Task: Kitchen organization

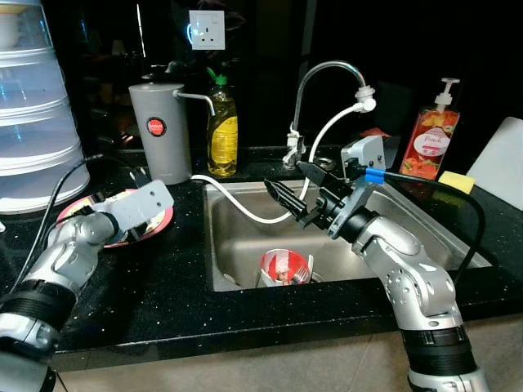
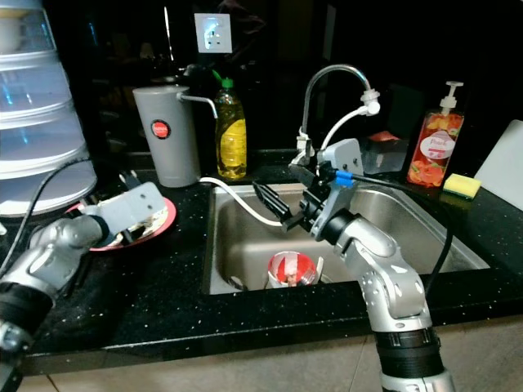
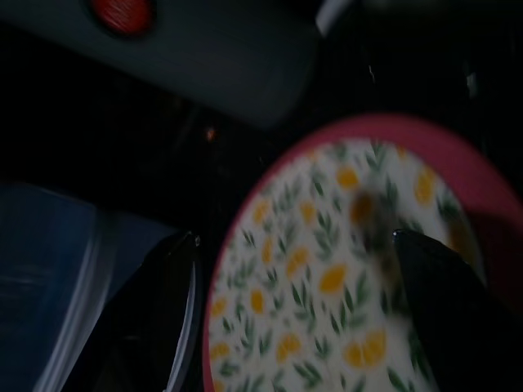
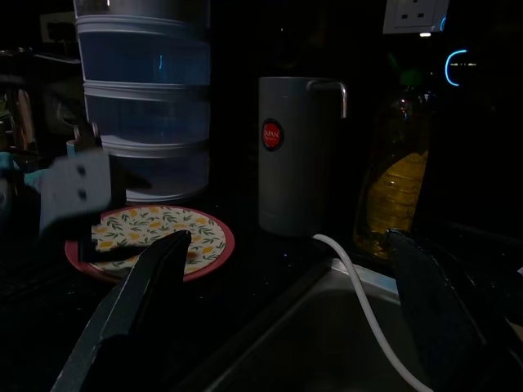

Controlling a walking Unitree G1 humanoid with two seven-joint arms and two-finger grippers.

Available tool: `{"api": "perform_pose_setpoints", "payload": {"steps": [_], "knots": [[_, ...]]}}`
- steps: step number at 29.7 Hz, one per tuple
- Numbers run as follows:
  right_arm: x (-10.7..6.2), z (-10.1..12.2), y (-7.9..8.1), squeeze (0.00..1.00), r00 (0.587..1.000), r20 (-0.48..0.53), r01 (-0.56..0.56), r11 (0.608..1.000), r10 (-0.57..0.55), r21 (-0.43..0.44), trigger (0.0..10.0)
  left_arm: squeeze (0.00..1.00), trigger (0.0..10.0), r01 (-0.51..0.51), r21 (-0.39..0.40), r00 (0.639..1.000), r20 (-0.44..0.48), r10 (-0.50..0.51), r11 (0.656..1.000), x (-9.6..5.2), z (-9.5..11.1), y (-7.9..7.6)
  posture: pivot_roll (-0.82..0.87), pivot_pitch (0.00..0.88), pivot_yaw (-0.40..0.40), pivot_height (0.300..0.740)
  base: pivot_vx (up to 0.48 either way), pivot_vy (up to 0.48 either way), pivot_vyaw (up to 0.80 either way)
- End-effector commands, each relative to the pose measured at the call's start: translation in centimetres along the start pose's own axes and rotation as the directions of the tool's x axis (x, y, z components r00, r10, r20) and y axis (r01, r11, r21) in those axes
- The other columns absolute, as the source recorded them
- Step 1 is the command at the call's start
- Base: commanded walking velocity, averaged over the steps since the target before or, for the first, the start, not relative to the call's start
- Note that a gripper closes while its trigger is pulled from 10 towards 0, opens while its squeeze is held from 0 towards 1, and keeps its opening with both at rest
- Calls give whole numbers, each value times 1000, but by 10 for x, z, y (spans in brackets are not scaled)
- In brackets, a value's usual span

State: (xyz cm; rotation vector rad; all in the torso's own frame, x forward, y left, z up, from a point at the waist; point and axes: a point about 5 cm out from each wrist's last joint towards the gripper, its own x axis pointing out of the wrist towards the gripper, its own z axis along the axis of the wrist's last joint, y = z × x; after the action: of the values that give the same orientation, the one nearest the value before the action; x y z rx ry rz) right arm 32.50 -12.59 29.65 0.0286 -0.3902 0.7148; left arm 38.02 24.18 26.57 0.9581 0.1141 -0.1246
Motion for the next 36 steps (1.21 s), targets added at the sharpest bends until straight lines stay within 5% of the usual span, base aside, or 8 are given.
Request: {"api": "perform_pose_setpoints", "payload": {"steps": [1,13,23,30,31,33,34,36], "knots": [[1,2,-2,0,1000,6,0,1000,0,4,10000,0,10000,-2,-58,998,57,5,998,0,17,5,-4,20,-33,740,0,0,0],[2,1,-1,0,1000,6,0,1000,0,7,10000,0,10000,201,-133,973,140,-182,971,-17,27,-6,0,22,-29,740,0,0,0],[3,1,0,0,1000,7,-9,1000,9,11,10000,0,10000,290,86,956,-68,-285,953,-22,-13,-42,6,14,-33,740,0,0,0],[3,1,1,0,1000,8,-11,1000,11,11,10000,0,9882,251,190,964,-142,-226,949,-23,-24,-44,7,16,-34,740,0,0,0],[3,1,1,0,1000,8,-10,1000,10,13,10000,0,8863,240,247,964,-175,-201,939,-23,-29,-44,8,18,-35,740,0,0,0],[3,1,1,0,1000,9,-10,1000,10,13,10000,0,8863,237,266,964,-184,-192,934,-24,-31,-44,8,20,-35,740,0,0,0],[3,2,1,0,1000,9,-10,1000,10,14,10000,0,5373,239,275,963,-193,-190,931,-24,-33,-45,8,21,-36,740,0,0,0],[3,2,1,0,1000,10,-10,1000,10,14,10000,0,3961,238,288,961,-209,-181,928,-24,-36,-46,7,21,-37,740,0,0,0]]}}
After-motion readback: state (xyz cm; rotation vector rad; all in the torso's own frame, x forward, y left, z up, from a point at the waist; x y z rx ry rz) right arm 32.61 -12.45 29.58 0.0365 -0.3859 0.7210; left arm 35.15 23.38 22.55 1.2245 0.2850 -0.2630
